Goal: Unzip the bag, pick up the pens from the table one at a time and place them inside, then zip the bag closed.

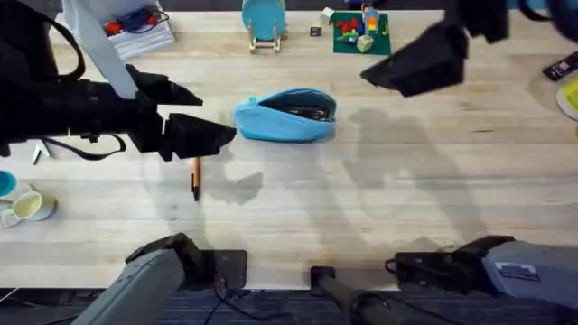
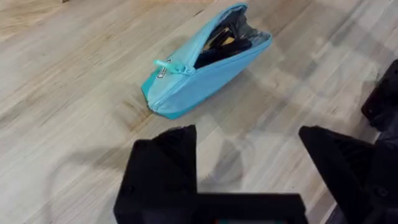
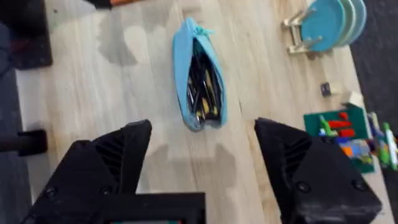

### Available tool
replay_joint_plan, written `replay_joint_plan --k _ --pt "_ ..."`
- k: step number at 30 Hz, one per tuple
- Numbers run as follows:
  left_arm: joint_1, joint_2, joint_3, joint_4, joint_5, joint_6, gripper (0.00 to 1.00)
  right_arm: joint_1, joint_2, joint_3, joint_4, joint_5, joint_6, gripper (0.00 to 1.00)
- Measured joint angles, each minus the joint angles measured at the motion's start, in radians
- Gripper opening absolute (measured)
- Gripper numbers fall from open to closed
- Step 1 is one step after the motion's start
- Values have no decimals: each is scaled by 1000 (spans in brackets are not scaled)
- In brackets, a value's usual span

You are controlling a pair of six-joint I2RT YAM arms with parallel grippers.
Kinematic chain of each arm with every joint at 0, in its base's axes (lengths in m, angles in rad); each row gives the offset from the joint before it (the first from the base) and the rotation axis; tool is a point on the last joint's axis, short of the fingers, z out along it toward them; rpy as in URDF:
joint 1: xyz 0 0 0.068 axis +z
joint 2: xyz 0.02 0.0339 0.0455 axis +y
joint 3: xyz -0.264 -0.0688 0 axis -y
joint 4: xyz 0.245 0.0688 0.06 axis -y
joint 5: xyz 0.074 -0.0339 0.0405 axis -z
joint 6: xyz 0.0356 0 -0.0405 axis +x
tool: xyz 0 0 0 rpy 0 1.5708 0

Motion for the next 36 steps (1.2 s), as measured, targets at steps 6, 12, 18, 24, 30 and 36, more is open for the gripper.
replay_joint_plan --k 6,12,18,24,30,36 --pt "0 0 0 0 0 0 993 0 -161 -168 67 82 0 998" --pt "0 0 0 0 0 0 993 -1 -346 -420 134 133 0 997" --pt "0 0 0 0 0 0 994 -1 -485 -593 155 168 44 997" --pt "0 0 0 0 0 0 994 -1 -520 -647 162 175 177 997" --pt "0 0 0 4 0 -41 994 -1 -480 -648 164 175 271 997" --pt "0 0 0 4 -48 -179 994 -1 -418 -648 165 175 298 998"
